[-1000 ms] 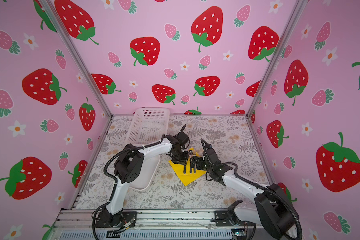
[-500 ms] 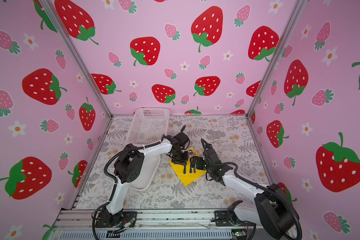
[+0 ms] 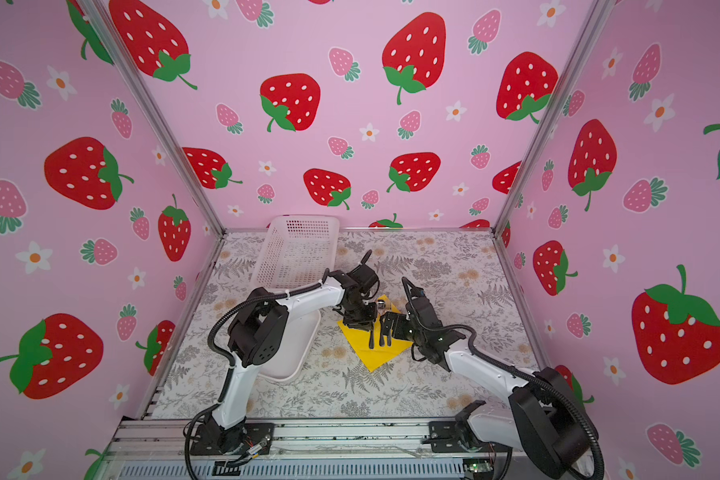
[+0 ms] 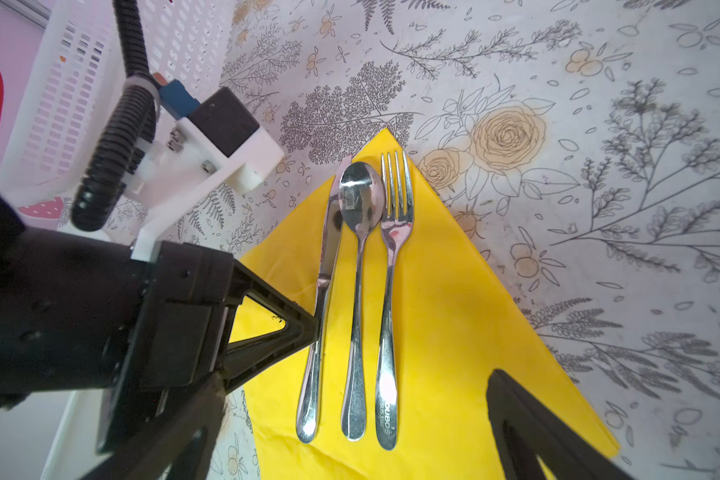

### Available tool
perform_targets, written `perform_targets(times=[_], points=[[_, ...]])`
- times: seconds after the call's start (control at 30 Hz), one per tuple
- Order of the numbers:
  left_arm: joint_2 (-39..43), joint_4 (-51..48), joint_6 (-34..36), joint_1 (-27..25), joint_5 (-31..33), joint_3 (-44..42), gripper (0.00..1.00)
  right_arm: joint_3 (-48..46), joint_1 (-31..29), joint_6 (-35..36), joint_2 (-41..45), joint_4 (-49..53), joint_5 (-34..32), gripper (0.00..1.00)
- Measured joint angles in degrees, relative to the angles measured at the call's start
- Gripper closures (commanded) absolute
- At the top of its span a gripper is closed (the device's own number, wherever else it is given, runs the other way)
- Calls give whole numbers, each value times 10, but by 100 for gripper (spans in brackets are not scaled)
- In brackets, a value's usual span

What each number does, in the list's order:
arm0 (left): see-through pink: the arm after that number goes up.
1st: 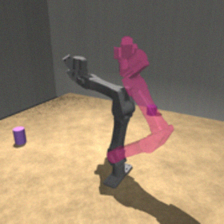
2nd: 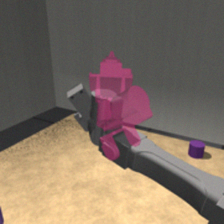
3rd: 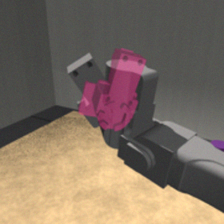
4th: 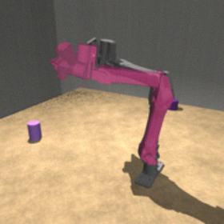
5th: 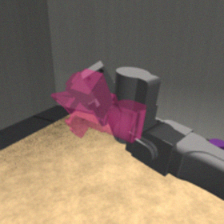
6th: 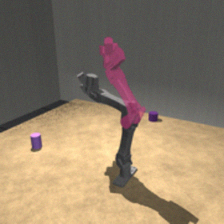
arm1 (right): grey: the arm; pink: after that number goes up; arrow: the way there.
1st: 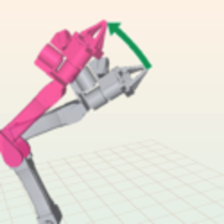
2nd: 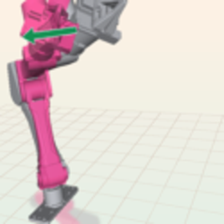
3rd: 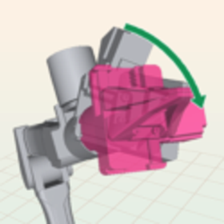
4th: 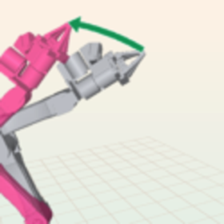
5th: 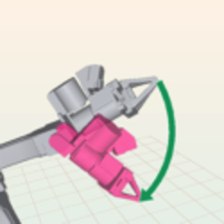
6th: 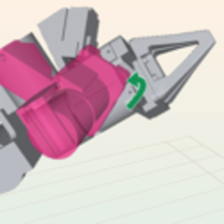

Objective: Place the utensils on the paper napkin and roll it up
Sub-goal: 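Lower the knife beside the spoon on the napkin with the left gripper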

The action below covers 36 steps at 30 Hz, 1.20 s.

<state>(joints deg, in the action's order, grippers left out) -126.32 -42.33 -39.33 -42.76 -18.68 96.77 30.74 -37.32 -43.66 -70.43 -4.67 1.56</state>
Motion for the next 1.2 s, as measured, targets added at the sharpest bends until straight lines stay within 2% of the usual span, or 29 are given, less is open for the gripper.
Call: perform_targets(times=[1.2], points=[[-6, 8, 27, -1, -13, 0, 84, -15, 0, -4, 21, 1, -6, 0]])
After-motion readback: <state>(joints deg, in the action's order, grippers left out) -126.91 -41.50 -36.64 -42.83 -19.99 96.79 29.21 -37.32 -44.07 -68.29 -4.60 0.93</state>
